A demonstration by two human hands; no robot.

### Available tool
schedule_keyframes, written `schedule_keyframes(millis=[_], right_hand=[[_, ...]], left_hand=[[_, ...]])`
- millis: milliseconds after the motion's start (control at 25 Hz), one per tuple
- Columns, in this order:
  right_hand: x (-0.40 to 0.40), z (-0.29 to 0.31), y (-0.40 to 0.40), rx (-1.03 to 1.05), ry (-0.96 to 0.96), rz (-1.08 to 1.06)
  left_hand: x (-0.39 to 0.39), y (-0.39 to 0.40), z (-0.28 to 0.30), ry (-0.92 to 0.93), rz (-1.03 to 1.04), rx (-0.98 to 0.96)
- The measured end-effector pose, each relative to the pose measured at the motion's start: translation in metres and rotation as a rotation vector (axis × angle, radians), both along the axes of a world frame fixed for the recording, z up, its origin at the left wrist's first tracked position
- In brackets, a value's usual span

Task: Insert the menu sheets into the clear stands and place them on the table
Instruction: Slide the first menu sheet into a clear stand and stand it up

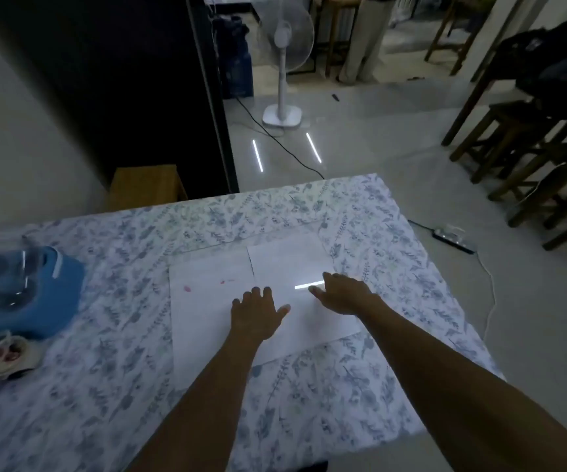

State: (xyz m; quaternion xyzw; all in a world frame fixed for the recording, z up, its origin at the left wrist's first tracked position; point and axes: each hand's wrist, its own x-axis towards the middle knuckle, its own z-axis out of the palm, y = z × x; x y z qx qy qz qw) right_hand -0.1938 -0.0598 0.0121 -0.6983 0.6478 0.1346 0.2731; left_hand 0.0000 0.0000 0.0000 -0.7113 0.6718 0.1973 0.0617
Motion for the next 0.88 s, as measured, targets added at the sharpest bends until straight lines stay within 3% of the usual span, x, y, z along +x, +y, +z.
schedule_keyframes(millis=[120, 240, 640, 880], right_hand=[[-0.016, -0.022, -0.01, 0.06, 0.112, -0.164], [-0.024, -0.034, -0.014, 0.108, 0.102, -0.223], [-0.023, -0.046, -0.016, 0.11, -0.086, -0.463], [-0.022, -0.031, -0.016, 0.232, -0.322, -0.578]], left_hand=[[-0.01, -0.004, -0.02, -0.096, -0.116, 0.157], [-0.019, -0.001, -0.036, -0.156, -0.173, 0.203], [-0.035, 0.001, -0.048, -0.241, -0.193, 0.21], [-0.038, 0.013, -0.048, -0.227, -0.174, 0.217]])
